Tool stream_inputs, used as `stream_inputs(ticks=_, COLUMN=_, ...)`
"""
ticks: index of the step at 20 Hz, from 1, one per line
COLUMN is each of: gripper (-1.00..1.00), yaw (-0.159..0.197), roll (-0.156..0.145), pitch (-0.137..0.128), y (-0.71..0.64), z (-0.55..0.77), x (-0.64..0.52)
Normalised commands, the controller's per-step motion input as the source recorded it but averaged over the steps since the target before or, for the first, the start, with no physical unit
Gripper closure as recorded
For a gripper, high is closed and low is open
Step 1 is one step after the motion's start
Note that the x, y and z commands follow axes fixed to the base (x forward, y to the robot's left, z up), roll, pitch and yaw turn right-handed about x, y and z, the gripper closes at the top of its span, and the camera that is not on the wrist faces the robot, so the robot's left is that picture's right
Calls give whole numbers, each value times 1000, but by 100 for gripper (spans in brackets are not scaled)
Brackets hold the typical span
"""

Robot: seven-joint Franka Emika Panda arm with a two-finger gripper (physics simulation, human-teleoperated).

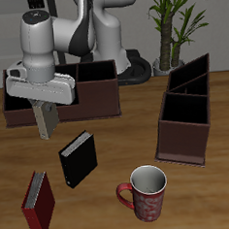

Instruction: Place the yellow book into the back desk caddy's right compartment

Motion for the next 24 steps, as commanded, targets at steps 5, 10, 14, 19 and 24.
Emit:
stream_inputs(ticks=5, gripper=100, yaw=19, roll=-9, pitch=-78, y=145, z=753, x=-101)
stream_inputs(ticks=10, gripper=100, yaw=34, roll=0, pitch=-36, y=149, z=513, x=-170)
stream_inputs(ticks=14, gripper=100, yaw=9, roll=-26, pitch=0, y=189, z=440, x=-265)
stream_inputs(ticks=19, gripper=100, yaw=-4, roll=-28, pitch=-18, y=14, z=477, x=-248)
stream_inputs(ticks=24, gripper=100, yaw=22, roll=-28, pitch=-32, y=128, z=475, x=-374)
